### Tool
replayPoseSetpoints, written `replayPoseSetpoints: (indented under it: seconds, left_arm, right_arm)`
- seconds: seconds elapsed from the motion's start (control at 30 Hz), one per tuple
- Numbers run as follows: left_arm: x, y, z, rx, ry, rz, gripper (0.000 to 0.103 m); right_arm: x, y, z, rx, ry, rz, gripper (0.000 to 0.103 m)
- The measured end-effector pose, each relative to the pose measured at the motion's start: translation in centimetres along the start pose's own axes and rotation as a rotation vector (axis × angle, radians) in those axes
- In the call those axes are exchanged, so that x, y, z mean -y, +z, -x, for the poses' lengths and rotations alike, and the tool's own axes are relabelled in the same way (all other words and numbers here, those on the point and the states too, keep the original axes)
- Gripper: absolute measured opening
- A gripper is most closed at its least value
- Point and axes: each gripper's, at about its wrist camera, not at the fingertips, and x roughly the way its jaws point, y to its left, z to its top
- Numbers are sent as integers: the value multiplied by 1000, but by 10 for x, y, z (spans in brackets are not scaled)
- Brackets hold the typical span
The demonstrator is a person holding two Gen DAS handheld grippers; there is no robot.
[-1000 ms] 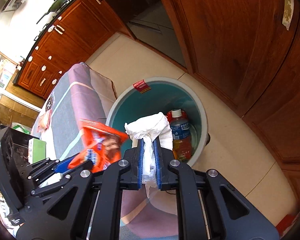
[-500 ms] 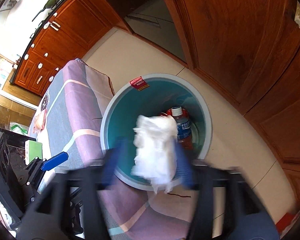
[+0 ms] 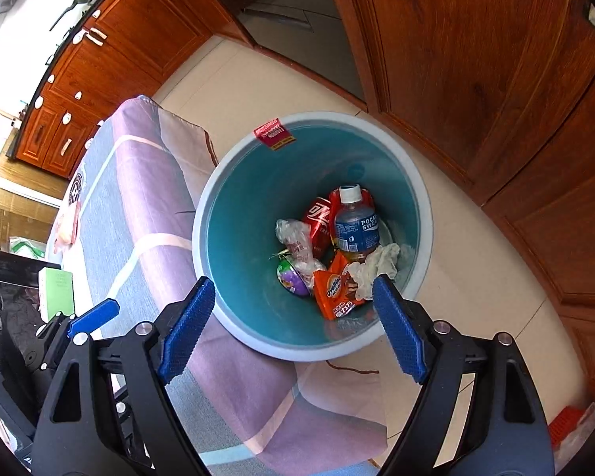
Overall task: Collect trash
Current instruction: 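Return both tools to the table and approach the paper towel with the left tool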
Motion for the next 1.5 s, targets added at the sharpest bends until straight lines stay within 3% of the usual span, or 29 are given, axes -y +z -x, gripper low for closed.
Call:
replayPoseSetpoints:
  seconds: [0.4,0.6,0.77,1.13,1.5]
  left_arm:
    - [-10,-16,26,42,3,17,98]
    - [-30,-41,54,74,36,51,98]
    - [-71,-78,83,93,103,121,98]
    - [-188,-181,141,108,223,387,98]
    - [-261,-257,175,169,230,554,98]
  right_arm:
    - [-25,-15,15,14,-15,37,81]
    - [-49,-29,21,15,-10,74,81]
    - [-85,-46,19,-7,8,130,81]
    - [-196,-101,-2,-85,47,338,81]
    - [-290,-160,-19,-137,-3,535,86]
